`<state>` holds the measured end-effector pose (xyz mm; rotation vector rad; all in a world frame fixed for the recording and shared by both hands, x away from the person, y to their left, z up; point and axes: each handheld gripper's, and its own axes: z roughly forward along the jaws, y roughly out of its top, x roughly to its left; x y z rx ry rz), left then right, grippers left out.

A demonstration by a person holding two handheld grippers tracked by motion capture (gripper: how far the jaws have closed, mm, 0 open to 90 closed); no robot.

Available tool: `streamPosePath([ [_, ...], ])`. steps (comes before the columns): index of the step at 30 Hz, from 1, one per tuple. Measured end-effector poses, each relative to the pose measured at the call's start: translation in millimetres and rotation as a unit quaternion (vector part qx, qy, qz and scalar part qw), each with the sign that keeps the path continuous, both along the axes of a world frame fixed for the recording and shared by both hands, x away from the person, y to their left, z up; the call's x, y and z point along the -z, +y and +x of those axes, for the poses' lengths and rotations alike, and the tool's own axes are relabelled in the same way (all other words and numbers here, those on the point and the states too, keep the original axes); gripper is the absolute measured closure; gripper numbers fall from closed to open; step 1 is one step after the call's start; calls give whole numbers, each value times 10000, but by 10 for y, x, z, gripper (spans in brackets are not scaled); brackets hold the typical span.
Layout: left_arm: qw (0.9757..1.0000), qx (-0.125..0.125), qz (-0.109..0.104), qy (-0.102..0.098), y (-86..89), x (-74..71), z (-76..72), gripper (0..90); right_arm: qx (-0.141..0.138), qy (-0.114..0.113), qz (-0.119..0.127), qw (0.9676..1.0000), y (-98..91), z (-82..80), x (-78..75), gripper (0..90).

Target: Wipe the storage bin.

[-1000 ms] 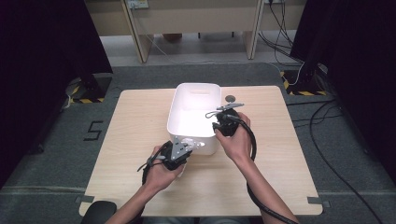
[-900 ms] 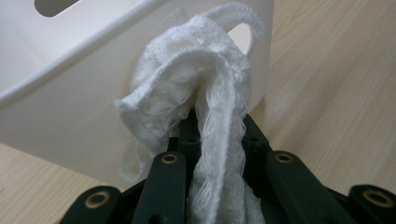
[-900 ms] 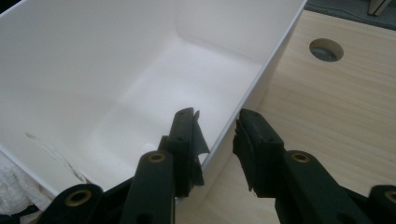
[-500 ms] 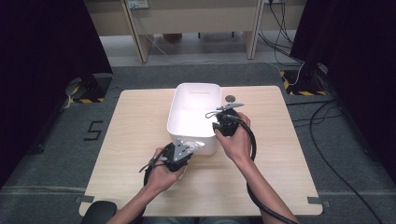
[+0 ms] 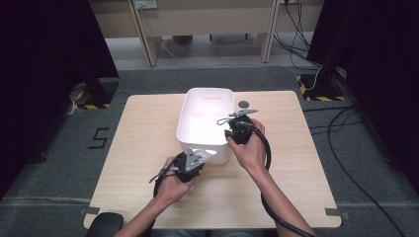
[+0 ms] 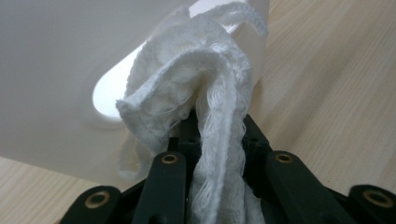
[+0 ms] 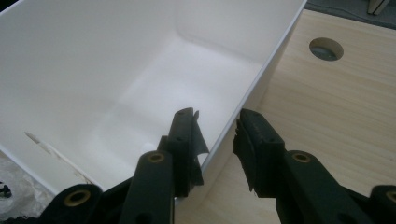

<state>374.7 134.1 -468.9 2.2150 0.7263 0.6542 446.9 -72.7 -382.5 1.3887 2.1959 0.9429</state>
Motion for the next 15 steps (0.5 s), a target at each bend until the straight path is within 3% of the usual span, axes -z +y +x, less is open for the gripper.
streamPosePath([
  [15,9998,5,158,154,-26,134,35,756,-22,13,-8,10000,4,0,1,669],
])
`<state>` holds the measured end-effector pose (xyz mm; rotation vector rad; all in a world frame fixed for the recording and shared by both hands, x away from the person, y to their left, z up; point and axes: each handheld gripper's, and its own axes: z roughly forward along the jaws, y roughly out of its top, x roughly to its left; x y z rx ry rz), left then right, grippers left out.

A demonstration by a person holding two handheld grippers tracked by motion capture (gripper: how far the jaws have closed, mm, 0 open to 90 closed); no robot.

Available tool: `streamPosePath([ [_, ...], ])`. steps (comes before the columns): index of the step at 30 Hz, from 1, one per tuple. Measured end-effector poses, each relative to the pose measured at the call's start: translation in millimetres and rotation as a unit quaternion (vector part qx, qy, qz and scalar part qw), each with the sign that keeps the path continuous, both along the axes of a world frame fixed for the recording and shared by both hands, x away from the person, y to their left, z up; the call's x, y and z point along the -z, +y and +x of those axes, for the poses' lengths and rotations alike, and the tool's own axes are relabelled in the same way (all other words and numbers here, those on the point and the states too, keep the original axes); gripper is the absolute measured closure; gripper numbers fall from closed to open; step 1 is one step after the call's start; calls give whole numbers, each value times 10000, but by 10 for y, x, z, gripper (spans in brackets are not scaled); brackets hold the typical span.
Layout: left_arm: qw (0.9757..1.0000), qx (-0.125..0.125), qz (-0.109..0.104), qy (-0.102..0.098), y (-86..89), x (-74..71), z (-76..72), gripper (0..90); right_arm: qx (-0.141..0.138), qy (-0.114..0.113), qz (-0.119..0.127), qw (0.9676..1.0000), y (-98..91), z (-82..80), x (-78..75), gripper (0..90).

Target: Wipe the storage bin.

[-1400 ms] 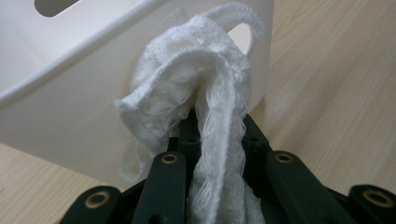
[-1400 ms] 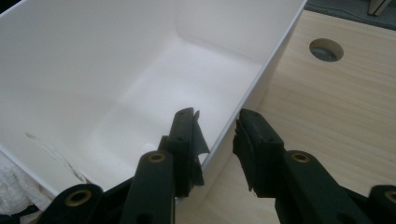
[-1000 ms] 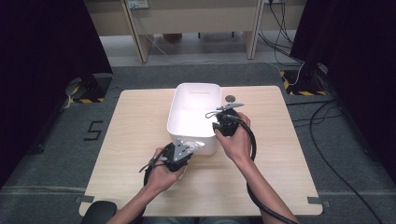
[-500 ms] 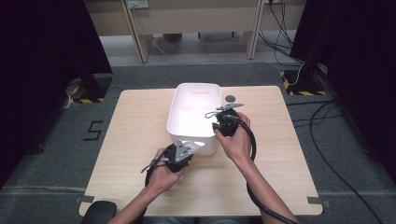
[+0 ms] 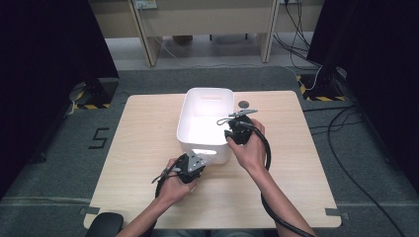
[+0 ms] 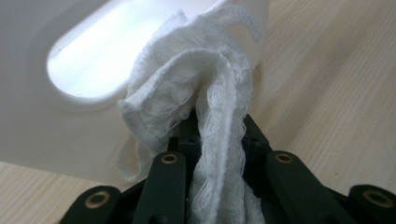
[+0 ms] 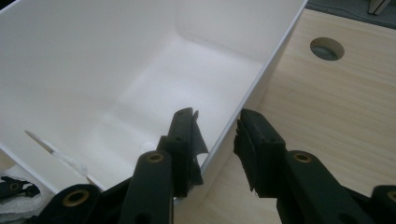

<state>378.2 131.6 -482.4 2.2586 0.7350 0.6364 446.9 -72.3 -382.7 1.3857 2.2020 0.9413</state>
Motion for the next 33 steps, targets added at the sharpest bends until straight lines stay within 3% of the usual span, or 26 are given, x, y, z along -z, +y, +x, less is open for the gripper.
streamPosePath([
  [33,9999,82,9,86,-132,13,15,756,13,11,-17,10000,8,-1,4,665],
])
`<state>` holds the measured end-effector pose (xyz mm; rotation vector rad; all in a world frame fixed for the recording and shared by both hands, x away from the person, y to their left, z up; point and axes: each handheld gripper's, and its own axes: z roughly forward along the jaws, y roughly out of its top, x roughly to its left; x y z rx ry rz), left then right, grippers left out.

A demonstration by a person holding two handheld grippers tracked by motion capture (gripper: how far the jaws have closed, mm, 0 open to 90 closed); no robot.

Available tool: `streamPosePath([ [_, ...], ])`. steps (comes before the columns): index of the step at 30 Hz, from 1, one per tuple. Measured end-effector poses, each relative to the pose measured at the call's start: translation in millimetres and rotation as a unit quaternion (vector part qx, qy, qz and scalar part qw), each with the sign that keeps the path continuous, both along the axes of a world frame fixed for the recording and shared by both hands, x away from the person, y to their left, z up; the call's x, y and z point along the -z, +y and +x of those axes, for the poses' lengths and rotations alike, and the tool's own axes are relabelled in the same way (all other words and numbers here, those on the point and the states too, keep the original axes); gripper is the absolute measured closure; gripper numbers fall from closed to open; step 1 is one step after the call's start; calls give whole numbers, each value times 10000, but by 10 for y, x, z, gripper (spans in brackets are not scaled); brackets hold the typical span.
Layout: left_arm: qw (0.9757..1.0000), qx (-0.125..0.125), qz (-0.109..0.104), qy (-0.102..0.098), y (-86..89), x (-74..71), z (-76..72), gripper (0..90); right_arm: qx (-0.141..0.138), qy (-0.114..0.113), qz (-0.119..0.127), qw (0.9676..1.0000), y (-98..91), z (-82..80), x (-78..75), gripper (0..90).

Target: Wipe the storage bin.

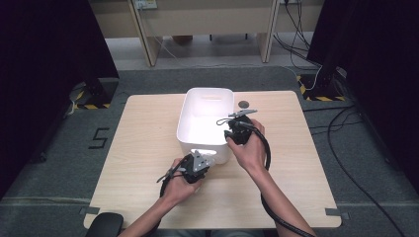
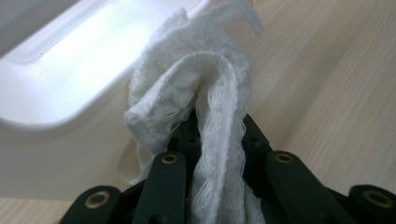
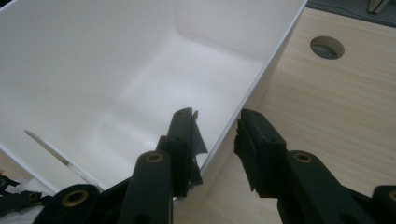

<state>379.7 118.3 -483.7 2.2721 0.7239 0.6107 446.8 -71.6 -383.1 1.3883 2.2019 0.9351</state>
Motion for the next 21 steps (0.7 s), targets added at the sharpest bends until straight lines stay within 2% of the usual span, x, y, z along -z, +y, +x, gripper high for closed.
streamPosePath([
  [11,10000,26,-38,-8,-50,9,0,756,11,7,10,10000,1,2,-1,665],
  [21,9997,54,-200,-134,-49,-116,-40,756,6,17,7,10000,-4,5,-2,663],
])
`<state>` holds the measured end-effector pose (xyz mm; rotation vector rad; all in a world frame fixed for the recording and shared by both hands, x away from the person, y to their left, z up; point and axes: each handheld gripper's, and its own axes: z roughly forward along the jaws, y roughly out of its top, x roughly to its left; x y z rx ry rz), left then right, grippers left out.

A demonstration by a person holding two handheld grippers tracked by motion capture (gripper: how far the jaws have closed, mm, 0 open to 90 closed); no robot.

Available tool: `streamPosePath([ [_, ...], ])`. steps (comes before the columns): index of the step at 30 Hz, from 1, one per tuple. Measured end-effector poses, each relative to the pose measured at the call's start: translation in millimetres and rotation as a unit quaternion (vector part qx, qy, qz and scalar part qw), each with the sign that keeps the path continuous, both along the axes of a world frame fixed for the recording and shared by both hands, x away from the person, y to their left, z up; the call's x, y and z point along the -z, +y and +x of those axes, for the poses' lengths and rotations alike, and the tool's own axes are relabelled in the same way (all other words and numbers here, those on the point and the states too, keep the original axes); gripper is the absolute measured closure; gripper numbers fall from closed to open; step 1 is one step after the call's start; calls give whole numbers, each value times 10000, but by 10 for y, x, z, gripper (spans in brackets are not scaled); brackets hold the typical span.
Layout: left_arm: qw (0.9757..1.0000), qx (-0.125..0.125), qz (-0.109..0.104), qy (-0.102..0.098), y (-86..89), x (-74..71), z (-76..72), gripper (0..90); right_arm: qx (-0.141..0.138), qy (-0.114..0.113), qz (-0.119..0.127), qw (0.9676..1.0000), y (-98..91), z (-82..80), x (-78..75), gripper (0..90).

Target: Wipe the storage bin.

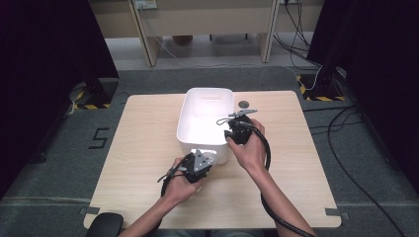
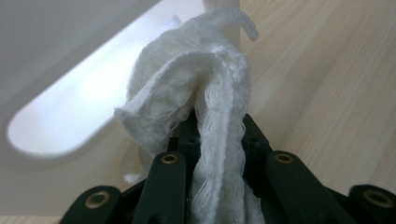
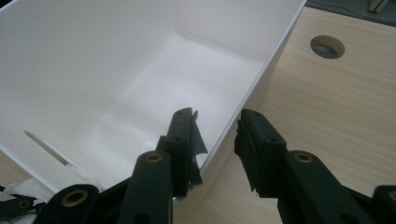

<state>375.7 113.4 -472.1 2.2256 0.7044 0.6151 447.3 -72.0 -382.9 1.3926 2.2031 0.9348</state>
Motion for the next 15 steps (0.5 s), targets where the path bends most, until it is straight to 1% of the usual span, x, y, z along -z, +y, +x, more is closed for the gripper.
streamPosePath([
  [4,10000,28,-49,-40,2,-63,-20,756,-4,12,0,10000,-1,1,-1,662],
  [6,9999,44,-68,-91,1,-91,-29,756,-3,16,-2,10000,0,2,-1,660],
  [9,9998,37,-146,-125,3,-139,-43,756,13,35,-2,10000,9,3,6,651],
  [15,9996,59,-199,-202,8,-230,-60,756,25,68,26,10000,7,7,5,647],
])
